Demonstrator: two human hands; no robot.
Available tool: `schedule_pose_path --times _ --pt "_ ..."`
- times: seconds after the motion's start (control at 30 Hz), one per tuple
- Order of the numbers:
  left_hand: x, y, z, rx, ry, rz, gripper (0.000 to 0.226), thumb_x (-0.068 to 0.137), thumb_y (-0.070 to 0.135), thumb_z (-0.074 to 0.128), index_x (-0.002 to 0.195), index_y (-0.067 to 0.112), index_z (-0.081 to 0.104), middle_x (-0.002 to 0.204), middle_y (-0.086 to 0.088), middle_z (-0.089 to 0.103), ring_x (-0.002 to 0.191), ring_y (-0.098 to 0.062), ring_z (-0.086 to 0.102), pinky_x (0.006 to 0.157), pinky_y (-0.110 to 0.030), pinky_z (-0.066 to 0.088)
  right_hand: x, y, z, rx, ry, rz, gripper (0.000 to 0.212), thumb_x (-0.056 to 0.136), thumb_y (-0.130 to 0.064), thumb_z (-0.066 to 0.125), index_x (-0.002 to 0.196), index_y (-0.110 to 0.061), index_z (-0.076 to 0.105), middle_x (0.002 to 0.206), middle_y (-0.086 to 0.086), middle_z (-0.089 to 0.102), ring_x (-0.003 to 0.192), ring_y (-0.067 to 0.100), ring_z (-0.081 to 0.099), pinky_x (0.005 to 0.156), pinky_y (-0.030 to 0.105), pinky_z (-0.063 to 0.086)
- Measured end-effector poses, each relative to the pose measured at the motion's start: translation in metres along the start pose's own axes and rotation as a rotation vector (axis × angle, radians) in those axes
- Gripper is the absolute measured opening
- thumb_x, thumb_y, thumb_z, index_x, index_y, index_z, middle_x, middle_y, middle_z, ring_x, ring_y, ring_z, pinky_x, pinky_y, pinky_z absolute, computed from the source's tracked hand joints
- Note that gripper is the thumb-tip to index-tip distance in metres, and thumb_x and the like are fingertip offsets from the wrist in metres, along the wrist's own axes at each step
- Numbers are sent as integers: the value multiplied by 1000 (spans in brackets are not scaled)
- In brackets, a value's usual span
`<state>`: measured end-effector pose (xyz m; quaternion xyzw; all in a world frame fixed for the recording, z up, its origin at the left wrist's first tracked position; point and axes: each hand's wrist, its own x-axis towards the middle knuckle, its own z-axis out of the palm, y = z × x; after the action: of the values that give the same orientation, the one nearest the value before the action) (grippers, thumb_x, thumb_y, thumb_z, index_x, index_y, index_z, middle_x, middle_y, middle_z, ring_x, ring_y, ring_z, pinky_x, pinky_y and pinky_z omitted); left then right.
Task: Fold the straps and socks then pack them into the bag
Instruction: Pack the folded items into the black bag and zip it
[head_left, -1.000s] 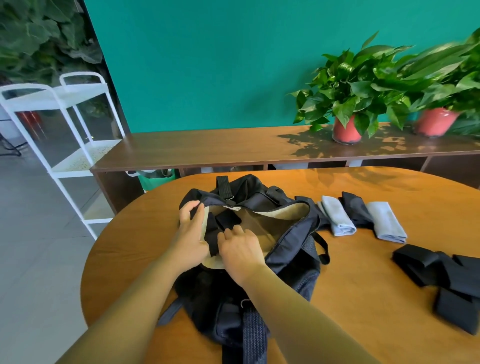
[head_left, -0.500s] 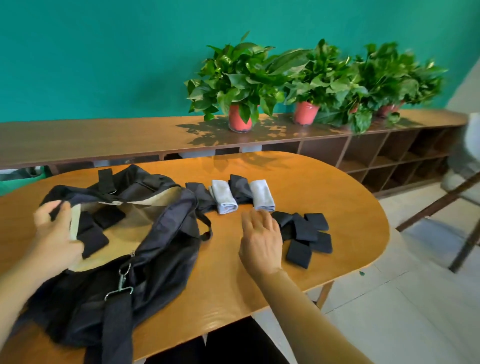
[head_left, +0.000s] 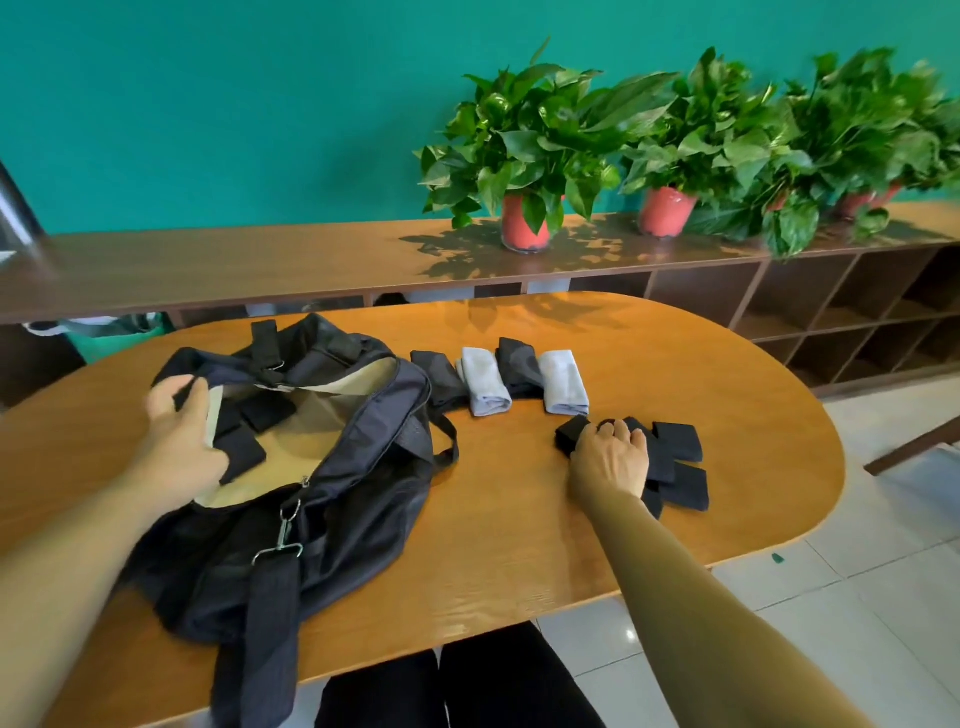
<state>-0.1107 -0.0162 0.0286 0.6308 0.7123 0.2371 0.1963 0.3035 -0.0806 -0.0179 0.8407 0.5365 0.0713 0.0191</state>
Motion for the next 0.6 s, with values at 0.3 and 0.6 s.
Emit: schedule_pose_path --times 0.3,0.6 --pt "-7 2 -5 -8 -12 8 84 81 -15 53 152 6 13 153 1 2 137 -32 24 112 -38 25 -5 -15 -10 127 20 13 14 90 -13 48 95 -17 60 100 4 65 99 24 55 79 31 34" --pt "-8 -1 -9 -12 -39 30 87 81 -14 53 153 9 10 152 5 1 139 -28 21 112 -36 25 -16 -27 -10 149 24 40 24 95 -11 42 118 -12 48 116 7 55 106 23 55 61 30 35"
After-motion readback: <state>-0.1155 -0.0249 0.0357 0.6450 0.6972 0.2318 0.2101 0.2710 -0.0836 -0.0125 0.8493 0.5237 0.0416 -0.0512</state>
